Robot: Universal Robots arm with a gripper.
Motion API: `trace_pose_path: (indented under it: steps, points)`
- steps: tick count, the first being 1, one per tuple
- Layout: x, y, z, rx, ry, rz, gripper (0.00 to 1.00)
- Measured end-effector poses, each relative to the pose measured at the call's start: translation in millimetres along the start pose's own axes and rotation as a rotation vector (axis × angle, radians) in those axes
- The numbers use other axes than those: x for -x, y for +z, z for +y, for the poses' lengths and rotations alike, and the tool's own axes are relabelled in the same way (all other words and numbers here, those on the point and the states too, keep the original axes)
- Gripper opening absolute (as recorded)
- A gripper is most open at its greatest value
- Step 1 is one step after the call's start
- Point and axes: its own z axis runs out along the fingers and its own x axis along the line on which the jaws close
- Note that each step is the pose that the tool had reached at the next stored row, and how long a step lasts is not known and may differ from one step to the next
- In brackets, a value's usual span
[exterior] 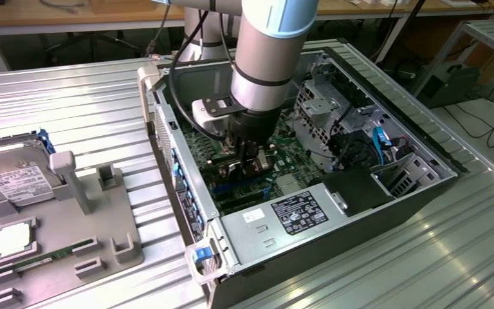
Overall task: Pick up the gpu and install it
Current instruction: 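Insert the gpu into the slot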
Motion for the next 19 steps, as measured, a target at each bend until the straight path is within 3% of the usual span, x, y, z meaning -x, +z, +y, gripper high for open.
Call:
trace_pose_path:
  steps: [19]
  points:
    - [3.7, 0.1, -0.1, 0.0002, -0.013, 0.0, 0.27]
